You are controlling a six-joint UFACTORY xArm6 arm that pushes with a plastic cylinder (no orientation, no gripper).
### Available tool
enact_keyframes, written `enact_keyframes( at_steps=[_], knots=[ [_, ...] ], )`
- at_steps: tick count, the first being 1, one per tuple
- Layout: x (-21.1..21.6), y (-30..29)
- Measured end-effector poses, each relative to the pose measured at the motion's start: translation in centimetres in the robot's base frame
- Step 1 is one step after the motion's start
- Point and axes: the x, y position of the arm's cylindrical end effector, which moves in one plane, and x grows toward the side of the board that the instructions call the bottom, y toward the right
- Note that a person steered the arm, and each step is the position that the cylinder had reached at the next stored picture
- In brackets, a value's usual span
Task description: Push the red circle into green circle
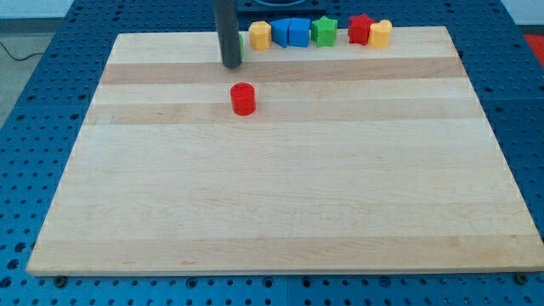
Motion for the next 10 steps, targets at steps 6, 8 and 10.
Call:
enact_keyframes(
  at_steps=[6, 8, 10],
  knots=[
    [3.8, 15.1],
    [11.4, 10.6],
    [7.9, -0.2]
  ],
)
